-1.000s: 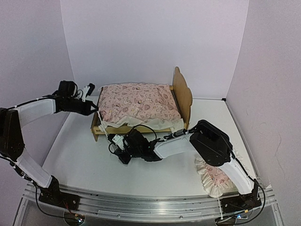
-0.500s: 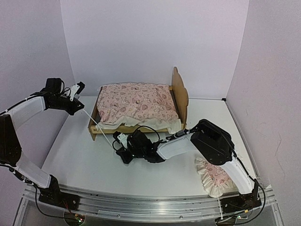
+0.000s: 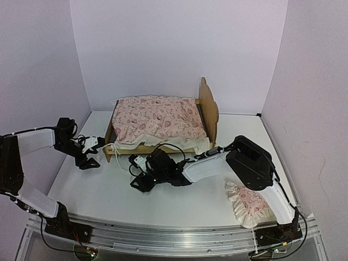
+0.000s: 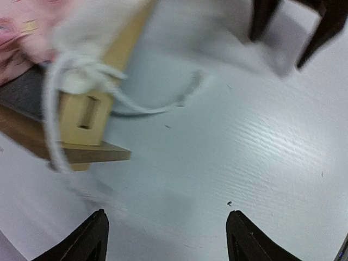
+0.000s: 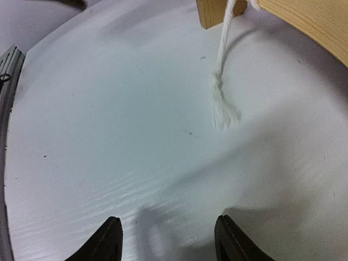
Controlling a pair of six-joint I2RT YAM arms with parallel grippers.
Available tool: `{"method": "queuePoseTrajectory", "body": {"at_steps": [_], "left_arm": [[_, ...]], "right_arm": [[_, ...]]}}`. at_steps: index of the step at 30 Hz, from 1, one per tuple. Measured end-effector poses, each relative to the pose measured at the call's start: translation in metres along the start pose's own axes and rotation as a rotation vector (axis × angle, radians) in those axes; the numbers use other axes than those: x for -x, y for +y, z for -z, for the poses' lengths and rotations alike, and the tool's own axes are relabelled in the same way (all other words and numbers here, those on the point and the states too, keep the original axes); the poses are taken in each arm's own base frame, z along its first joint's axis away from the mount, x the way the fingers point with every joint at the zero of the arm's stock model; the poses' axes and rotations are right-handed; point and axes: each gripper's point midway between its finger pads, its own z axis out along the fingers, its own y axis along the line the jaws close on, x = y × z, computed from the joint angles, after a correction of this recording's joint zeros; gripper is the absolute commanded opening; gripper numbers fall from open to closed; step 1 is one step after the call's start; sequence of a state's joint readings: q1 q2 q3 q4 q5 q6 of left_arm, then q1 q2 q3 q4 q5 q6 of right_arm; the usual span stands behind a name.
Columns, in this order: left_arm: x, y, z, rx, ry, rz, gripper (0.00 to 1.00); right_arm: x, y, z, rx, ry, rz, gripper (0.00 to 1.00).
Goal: Set up the pet bed
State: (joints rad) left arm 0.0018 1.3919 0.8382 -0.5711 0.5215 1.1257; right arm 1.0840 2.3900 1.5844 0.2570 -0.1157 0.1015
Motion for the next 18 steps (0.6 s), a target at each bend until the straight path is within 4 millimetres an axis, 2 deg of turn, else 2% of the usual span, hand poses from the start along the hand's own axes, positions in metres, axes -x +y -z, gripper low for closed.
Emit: {"method": "queuePoseTrajectory", "body": {"at_steps": [2, 5, 7, 8, 11, 13, 16, 18], "left_arm": [[-0.015, -0.017, -0.004, -0.048, 0.044, -0.117, 0.77], [-0.066, -0.064, -0.013, -0.165, 0.18, -0.253, 0.78], [-0.094, -0.098, -0.012, -0.256, 0.25, -0.309, 0.8], [-0.1, -0.109, -0.009, -0.287, 0.262, -0.329, 0.81], [-0.095, -0.112, 0.002, -0.28, 0.265, -0.426, 0.85], [-0.083, -0.109, 0.008, -0.259, 0.247, -0.467, 0.86], [-0.058, -0.104, 0.017, -0.235, 0.206, -0.492, 0.86], [-0.029, -0.104, 0.02, -0.231, 0.16, -0.495, 0.86]], "right_arm": [[-0.004, 0.004, 0.012, 0.006, 0.027, -0.008, 0.76], [-0.001, 0.011, 0.034, 0.015, 0.054, -0.013, 0.76], [0.01, 0.018, 0.052, 0.023, 0.058, -0.015, 0.76], [0.018, 0.02, 0.061, 0.028, 0.056, -0.016, 0.75], [0.044, 0.025, 0.094, 0.047, 0.049, -0.049, 0.67], [0.059, 0.018, 0.113, 0.047, 0.042, -0.097, 0.6], [0.079, -0.013, 0.15, 0.003, 0.042, -0.209, 0.5], [0.086, -0.042, 0.178, -0.066, 0.043, -0.283, 0.44]]}}
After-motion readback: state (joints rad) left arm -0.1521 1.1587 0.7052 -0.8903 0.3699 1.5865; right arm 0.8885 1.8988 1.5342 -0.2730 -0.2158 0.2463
